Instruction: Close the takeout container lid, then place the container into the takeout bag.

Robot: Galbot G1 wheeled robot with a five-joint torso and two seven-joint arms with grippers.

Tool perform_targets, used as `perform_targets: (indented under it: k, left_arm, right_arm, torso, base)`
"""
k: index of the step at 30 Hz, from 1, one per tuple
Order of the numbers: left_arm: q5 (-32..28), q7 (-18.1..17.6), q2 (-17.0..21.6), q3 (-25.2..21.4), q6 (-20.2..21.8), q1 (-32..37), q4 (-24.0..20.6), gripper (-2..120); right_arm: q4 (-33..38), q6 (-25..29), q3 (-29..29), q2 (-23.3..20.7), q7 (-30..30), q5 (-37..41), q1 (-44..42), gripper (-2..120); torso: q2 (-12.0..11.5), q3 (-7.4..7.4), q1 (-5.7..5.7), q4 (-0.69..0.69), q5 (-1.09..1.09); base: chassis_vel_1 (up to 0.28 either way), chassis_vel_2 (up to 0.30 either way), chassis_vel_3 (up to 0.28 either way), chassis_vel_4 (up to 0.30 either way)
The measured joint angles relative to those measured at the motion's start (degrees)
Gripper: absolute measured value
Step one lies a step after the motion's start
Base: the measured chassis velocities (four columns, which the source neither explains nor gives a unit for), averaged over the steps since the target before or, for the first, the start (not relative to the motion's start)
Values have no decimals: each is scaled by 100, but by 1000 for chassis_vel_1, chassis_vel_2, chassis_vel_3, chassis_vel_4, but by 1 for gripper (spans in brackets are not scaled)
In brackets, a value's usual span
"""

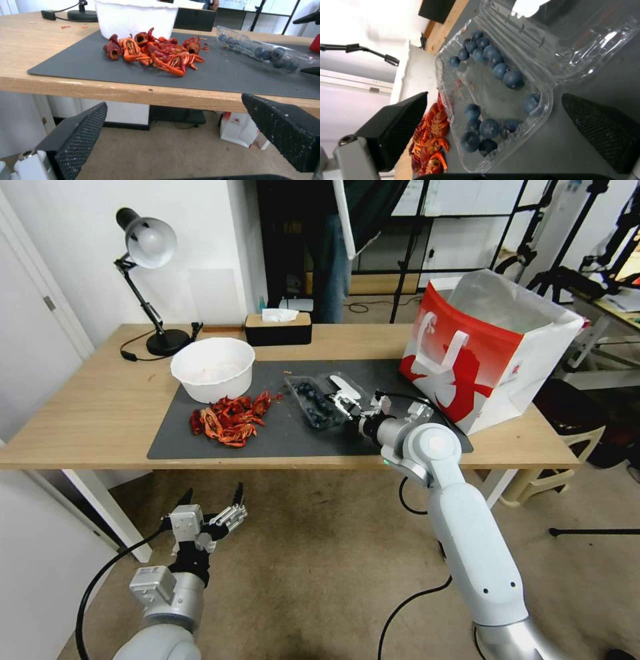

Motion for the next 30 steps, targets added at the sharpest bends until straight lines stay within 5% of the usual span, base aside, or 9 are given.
perform_targets:
  k: [30]
  left_arm:
    - [-41,-16,3,20,-133,-16,84,100]
  right_arm:
    - [-626,-64,-139,220,-538,-435,308,100]
  torso:
    - [1,-1,-2,-1,0]
  base:
    - [0,0,0,0]
